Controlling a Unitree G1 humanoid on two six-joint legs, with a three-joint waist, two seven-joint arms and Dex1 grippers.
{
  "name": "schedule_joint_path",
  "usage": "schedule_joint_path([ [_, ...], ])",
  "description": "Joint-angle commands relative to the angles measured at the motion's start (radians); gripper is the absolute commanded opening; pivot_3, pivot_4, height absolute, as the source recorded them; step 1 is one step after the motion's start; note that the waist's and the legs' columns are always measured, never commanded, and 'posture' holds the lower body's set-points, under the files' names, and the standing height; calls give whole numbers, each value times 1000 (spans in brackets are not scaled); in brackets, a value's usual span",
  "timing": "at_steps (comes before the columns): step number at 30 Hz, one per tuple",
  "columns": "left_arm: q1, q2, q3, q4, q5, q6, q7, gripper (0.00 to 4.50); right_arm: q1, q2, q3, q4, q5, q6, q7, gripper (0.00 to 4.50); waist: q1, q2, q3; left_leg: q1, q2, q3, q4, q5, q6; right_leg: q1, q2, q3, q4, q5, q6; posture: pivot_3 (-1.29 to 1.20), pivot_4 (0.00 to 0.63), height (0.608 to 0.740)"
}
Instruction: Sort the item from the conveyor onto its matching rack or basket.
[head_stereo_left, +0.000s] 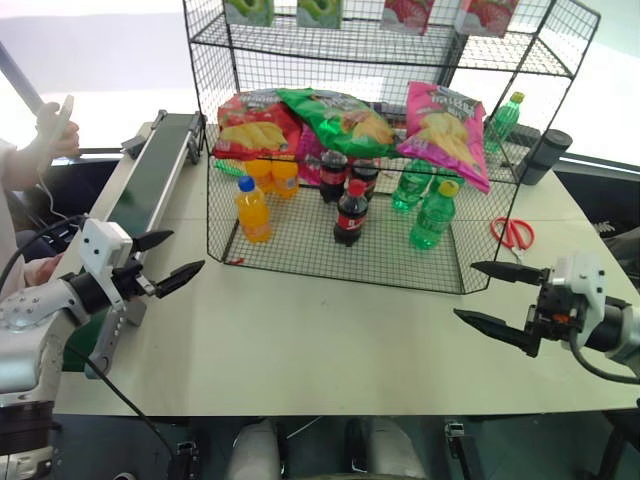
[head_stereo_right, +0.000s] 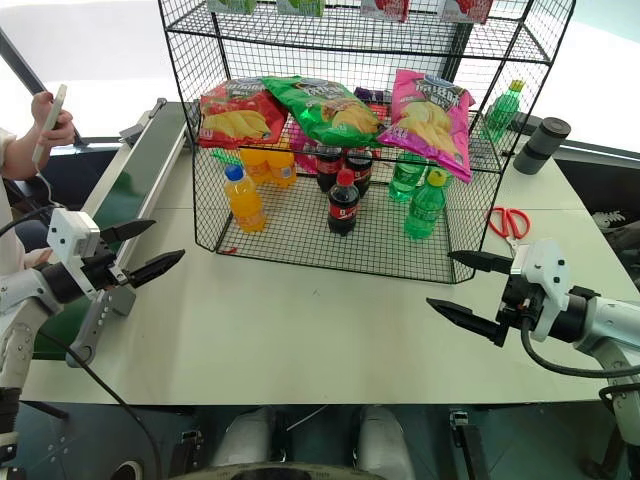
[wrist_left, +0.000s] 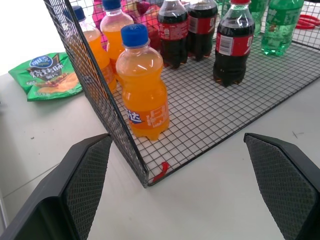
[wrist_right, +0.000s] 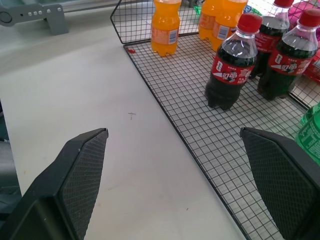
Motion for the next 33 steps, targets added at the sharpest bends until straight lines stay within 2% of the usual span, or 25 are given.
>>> schedule_joint_path([
  [1, 0, -2, 10, -19, 4, -8, 16, 4500, -13, -1, -3, 3, 3, -17, 0, 4410, 0, 0, 0, 0, 0, 0, 0, 0, 0, 0, 0, 0, 0, 0, 0, 0, 150, 726],
  [5, 9, -1, 2, -38, 1, 17, 24, 4500, -11, -4, -2, 5, 1, -20, -1, 4410, 0, 0, 0, 0, -1, 0, 0, 0, 0, 0, 0, 0, 0, 0, 0, 0, 150, 726],
  [13, -13, -22, -1, -3, 22, -54, 14, 4500, -17, 1, 15, 20, -18, -42, -1, 4410, 0, 0, 0, 0, -1, 0, 0, 0, 0, 0, 0, 0, 0, 0, 0, 0, 150, 726],
  [16, 1, -5, -23, -4, 48, -15, 22, 4500, -15, 2, 21, 28, -26, -57, 4, 4410, 0, 0, 0, 0, -2, 0, 0, 0, 0, 0, 0, 0, 0, 0, 0, 0, 150, 726],
  [21, -32, -41, -23, 13, 46, -61, 30, 4500, -43, 5, 36, 54, -36, -74, -4, 4410, 0, 0, 0, 0, -2, 0, 1, 0, 0, 1, 0, 0, 0, 0, 0, 0, 150, 726],
  [33, -22, -42, -29, 42, 49, -103, 5, 4500, -42, 14, 60, 73, -61, -109, -3, 4410, 0, 0, 0, 0, -2, 0, 1, 1, -1, 1, 0, 0, 1, 0, 0, 0, 150, 726],
])
